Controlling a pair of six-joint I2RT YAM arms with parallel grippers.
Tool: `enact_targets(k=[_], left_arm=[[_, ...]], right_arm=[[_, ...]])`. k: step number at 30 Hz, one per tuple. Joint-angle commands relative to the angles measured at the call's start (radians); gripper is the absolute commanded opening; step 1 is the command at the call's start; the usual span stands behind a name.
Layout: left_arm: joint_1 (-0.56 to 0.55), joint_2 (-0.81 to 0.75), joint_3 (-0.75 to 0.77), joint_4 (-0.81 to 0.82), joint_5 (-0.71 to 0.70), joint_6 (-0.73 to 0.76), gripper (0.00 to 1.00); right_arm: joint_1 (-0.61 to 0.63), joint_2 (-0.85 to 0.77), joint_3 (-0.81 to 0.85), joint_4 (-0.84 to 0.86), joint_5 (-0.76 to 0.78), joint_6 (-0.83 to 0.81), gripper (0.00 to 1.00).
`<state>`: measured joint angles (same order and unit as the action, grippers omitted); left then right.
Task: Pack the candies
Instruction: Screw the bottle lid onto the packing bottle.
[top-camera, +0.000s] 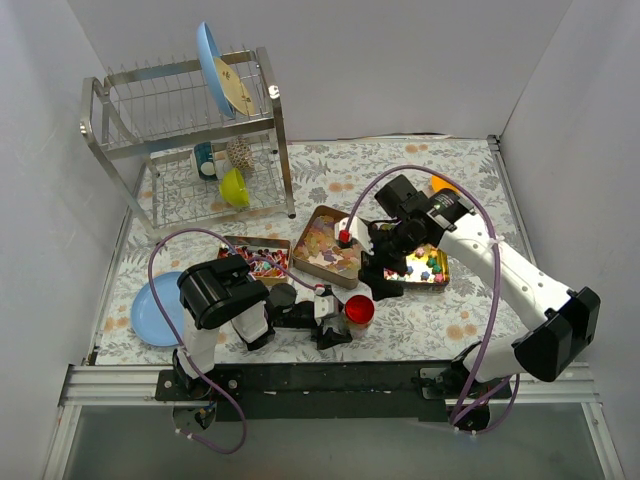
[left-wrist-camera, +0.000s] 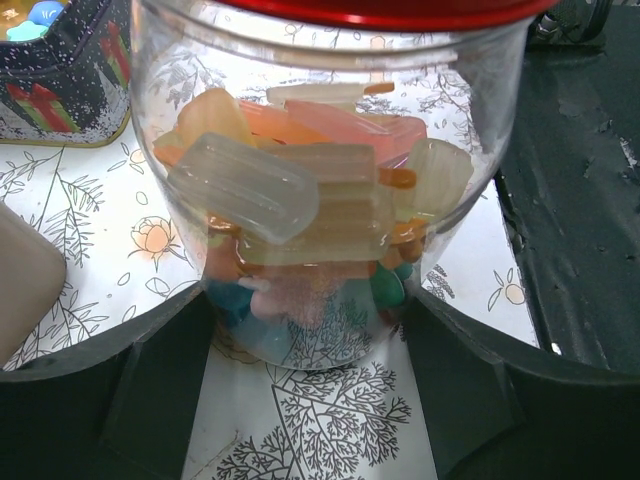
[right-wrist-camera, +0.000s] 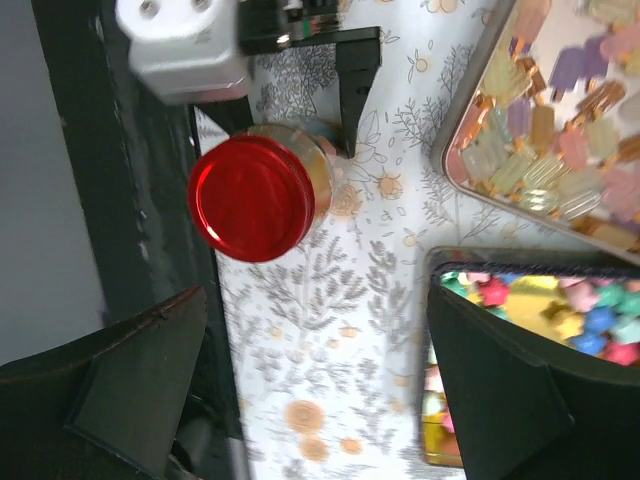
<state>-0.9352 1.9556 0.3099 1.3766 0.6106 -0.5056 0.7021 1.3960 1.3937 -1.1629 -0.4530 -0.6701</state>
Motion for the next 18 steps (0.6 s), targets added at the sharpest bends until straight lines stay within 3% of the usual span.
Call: enact_targets(k=[1, 8, 18], left_arm=[[0.007, 0.04, -0.008, -0.169, -0.028, 0.015, 0.0], [0.007, 0.043, -0.006, -0.178, -0.032, 0.015, 0.0], [0.007, 0.049, -0.002, -0.18, -0.04, 0.016, 0.0]], right_arm=[[0.023, 0.001, 0.05, -0.115, -0.026, -0.342, 0.98], [0.118, -0.032, -0.059, -0.047, 0.048, -0.65, 0.98], [0.192, -0.015, -0.153, 0.038, 0.01, -0.727, 0.98]])
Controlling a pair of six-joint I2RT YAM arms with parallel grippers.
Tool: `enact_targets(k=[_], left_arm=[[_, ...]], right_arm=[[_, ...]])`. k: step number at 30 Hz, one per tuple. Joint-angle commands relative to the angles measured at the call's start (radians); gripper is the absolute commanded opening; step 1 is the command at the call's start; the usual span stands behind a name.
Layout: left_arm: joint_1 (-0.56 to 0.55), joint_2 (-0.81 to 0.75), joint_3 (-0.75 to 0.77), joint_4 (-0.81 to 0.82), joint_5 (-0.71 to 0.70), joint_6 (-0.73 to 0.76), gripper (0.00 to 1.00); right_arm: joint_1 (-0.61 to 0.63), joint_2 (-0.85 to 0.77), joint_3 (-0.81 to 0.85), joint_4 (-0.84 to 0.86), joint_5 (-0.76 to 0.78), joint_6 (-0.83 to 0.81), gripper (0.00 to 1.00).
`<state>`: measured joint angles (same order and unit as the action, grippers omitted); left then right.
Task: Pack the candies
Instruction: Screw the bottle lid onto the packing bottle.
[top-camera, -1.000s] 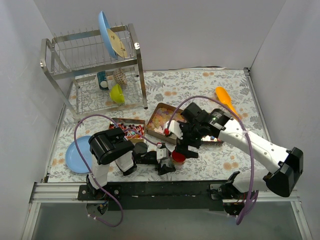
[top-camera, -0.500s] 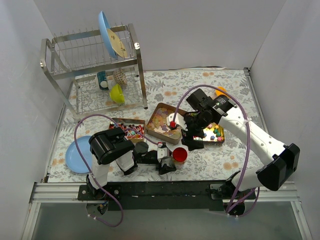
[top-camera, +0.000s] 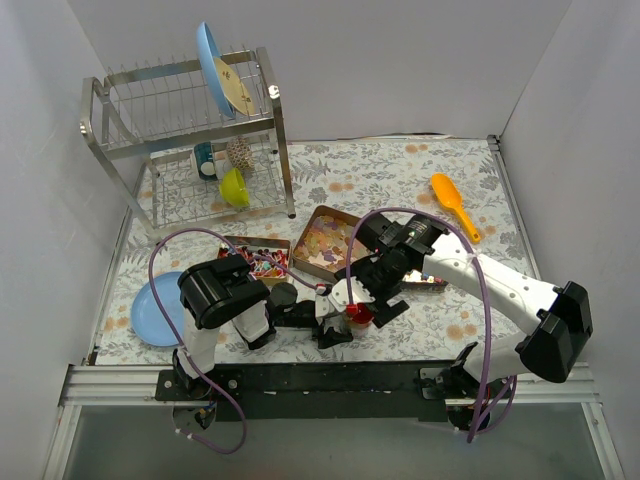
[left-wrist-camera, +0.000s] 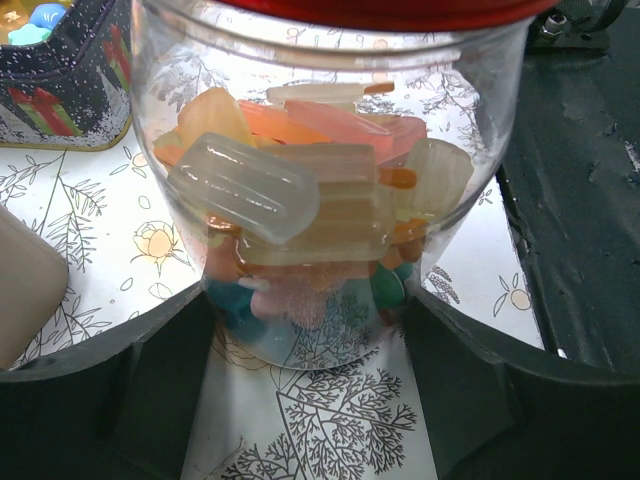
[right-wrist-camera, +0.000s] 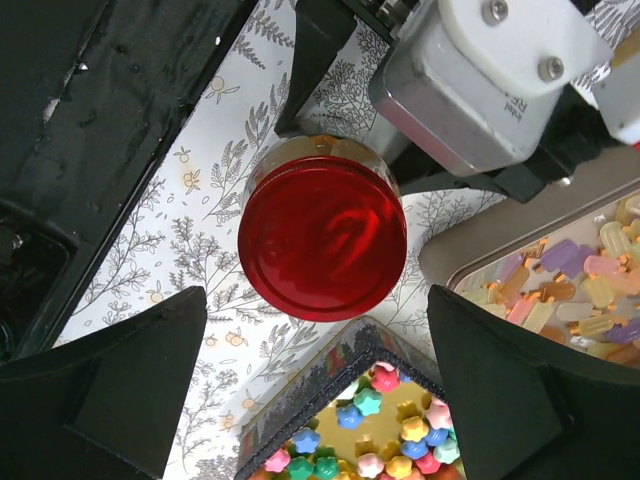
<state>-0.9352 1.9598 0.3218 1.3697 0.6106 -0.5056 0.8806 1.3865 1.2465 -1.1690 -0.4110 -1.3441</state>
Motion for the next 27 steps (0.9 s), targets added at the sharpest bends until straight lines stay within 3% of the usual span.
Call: enact_targets(k=[1, 16, 22, 25, 27], left_arm=[[0.007, 0.048, -0.012, -0.173, -0.04, 0.016, 0.0], [0.007, 0.059, 0.005, -0.208, -0.026, 0.015, 0.0], [0.009, 0.06, 0.008, -0.216, -0.023, 0.016, 0.0], [0.007, 0.059, 0.006, -0.213, -0.038, 0.019, 0.0], [0.009, 0.06, 0.005, -0.213, -0.043, 0.021, 0.0]], right_arm=[[0.015, -0.001, -0.009, 0.052, -0.035, -0.047, 0.98], [0.037, 0.017, -0.047, 0.085, -0.075, -0.007, 0.79], [0.043, 0.035, -0.048, 0.083, -0.06, 0.019, 0.57], [0.043, 0.043, -0.07, 0.097, -0.058, 0.089, 0.38], [0.043, 0.049, -0.085, 0.103, -0.051, 0.189, 0.33]])
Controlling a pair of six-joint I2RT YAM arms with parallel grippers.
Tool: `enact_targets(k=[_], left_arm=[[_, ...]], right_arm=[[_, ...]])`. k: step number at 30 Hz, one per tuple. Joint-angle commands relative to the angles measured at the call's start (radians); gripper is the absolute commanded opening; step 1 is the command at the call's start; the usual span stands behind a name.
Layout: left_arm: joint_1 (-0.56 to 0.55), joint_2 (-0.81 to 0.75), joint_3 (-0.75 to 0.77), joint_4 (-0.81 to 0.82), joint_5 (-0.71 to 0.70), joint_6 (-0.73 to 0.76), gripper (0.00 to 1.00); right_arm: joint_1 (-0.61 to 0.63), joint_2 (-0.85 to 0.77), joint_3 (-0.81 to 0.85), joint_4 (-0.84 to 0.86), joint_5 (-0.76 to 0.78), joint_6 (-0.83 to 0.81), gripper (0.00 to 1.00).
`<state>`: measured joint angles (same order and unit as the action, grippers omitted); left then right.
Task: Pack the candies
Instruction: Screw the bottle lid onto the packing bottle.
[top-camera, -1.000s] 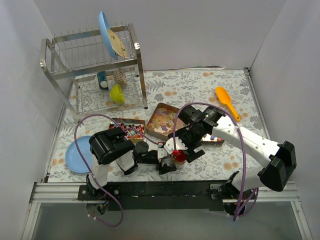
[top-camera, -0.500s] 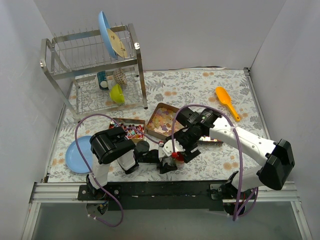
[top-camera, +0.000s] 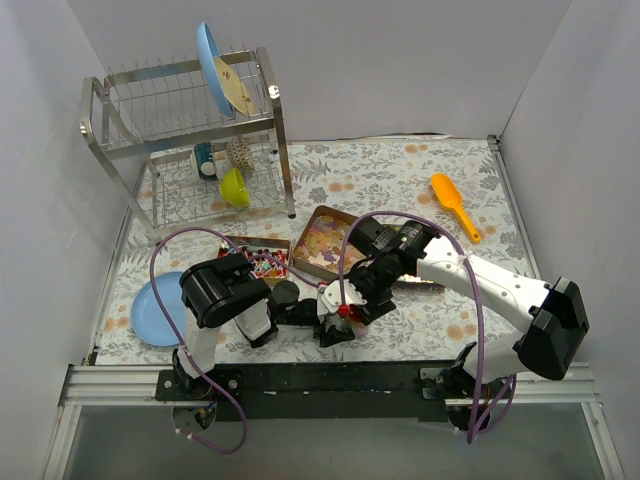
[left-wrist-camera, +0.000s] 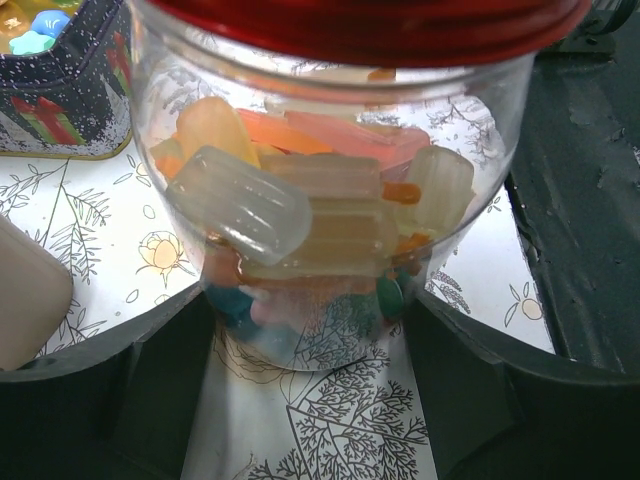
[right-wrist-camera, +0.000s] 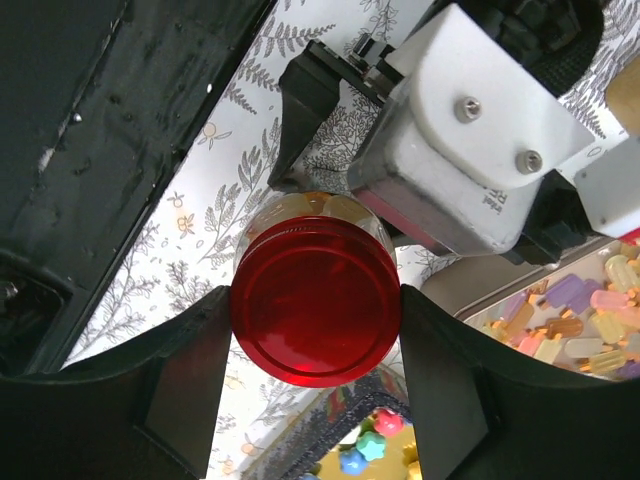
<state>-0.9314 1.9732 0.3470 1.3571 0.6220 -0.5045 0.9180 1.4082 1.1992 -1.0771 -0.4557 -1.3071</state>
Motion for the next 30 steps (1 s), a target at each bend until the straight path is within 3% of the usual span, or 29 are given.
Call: enact_targets(k=[1, 6, 11, 12, 14, 15, 18, 21, 22, 23, 30], left_arm=[[0.005, 0.046, -0.02, -0.2, -0.057, 0.018, 0.0], [0.005, 0.044, -0.022, -0.199, -0.071, 0.018, 0.0], [0.005, 0.038, -0.017, -0.207, -0.08, 0.011, 0.0], [0.003, 0.024, -0.014, -0.213, -0.093, 0.011, 0.11], [0.005, 0.004, -0.002, -0.254, -0.107, 0.011, 0.49], [0.005, -0.02, 0.003, -0.269, -0.119, 0.006, 0.98], [0.005, -0.088, -0.009, -0.338, -0.127, -0.026, 0.98], [0.005, -0.218, -0.016, -0.443, -0.117, -0.064, 0.98], [0.006, -0.293, -0.014, -0.511, -0.11, -0.068, 0.98], [0.006, -0.33, -0.013, -0.55, -0.107, -0.074, 0.98], [0.005, -0.669, -0.037, -0.89, -0.087, -0.042, 0.98]], right_arm=[[0.005, 0.029, -0.047, 0.014, -0.005, 0.188, 0.32], [0.004, 0.006, -0.089, 0.013, -0.023, 0.406, 0.26], [0.004, -0.041, -0.135, 0.035, -0.003, 0.442, 0.28], [0.004, -0.049, -0.144, 0.036, 0.006, 0.439, 0.29], [0.002, -0.058, -0.145, 0.045, 0.023, 0.439, 0.3], [0.001, -0.063, -0.141, 0.045, 0.023, 0.436, 0.31], [0.001, -0.063, -0.133, 0.046, 0.026, 0.436, 0.35], [0.001, -0.077, -0.125, 0.054, 0.041, 0.443, 0.55], [0.001, -0.083, -0.112, 0.052, 0.051, 0.445, 0.88], [0.001, -0.09, -0.106, 0.049, 0.058, 0.456, 0.98], [-0.021, -0.159, -0.007, -0.027, 0.109, 0.531, 0.98]])
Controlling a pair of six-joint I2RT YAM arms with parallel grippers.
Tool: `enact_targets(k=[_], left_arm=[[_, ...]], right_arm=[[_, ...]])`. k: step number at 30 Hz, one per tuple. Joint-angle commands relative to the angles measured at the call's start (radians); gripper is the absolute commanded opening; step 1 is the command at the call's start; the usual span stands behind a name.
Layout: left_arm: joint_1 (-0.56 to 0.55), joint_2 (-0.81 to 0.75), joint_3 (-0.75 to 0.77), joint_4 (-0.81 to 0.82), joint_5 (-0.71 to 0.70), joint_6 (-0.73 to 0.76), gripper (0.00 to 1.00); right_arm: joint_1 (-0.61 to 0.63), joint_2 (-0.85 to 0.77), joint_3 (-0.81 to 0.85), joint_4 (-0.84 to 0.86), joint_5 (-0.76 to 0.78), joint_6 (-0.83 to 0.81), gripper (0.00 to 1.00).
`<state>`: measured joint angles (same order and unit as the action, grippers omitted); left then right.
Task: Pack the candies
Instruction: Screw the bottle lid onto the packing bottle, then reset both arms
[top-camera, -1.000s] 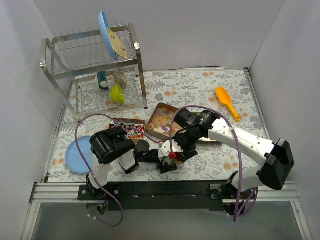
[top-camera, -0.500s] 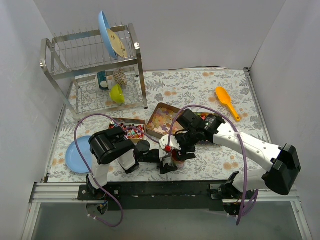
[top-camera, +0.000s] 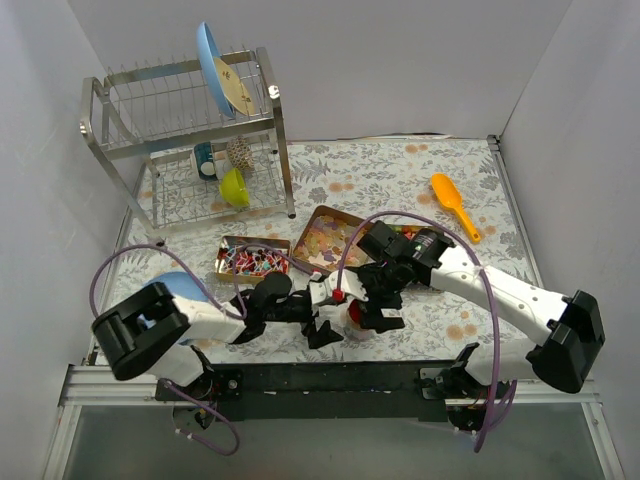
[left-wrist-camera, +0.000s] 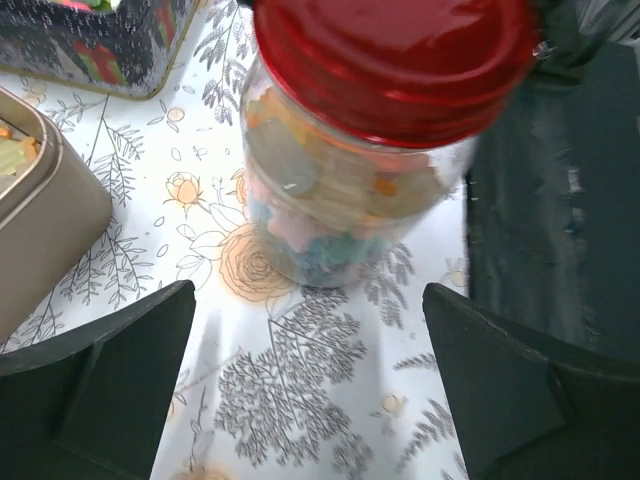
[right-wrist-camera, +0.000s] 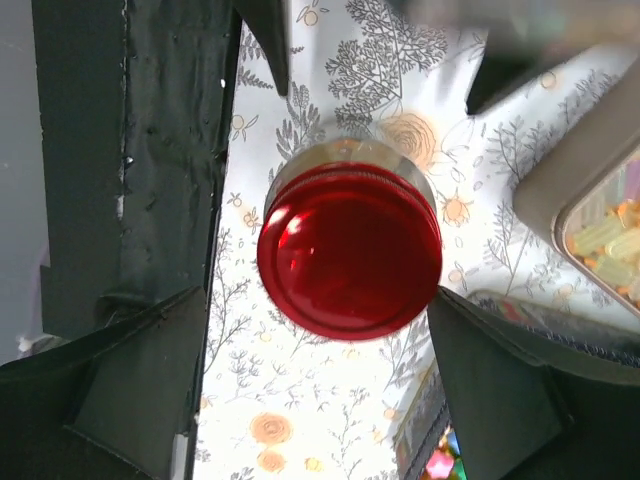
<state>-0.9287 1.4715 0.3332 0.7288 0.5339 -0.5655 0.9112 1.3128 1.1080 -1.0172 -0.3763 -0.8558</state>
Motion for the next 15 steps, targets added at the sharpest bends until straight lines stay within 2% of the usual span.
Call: enact_targets(k=[1, 3, 6, 9, 10, 13, 15], left_arm=[[0.002, -0.206, -0.025, -0.351, -0.008, 0.029, 0.98], [0.017, -0.359, -0.054, -0.361, -0.034, 0.006, 0.98], [0.024, -0.499, -0.039, -0.426, -0.176, -0.028, 0.98], [0.082, -0.504, 0.032, -0.55, -0.32, -0.071, 0.98], [0.175, -0.494, 0.056, -0.575, -0.316, -0.097, 0.98], [0.333, -0.426, 0.17, -0.667, -0.382, -0.197, 0.98], [0.393, -0.402, 0.239, -0.722, -0.37, -0.201, 0.98]], right_arm=[[-0.027, -0.073, 0.102, -0.084, 0.057, 0.098, 0.98], [-0.112, -0.098, 0.147, -0.058, 0.086, 0.153, 0.98], [-0.257, -0.1, 0.167, 0.003, 0.186, 0.276, 0.98], [-0.397, -0.083, 0.162, 0.049, 0.244, 0.398, 0.98], [-0.452, -0.078, 0.152, 0.092, 0.288, 0.472, 0.98], [-0.543, -0.09, 0.119, 0.163, 0.356, 0.537, 0.98], [-0.574, -0.109, 0.104, 0.235, 0.372, 0.584, 0.98]])
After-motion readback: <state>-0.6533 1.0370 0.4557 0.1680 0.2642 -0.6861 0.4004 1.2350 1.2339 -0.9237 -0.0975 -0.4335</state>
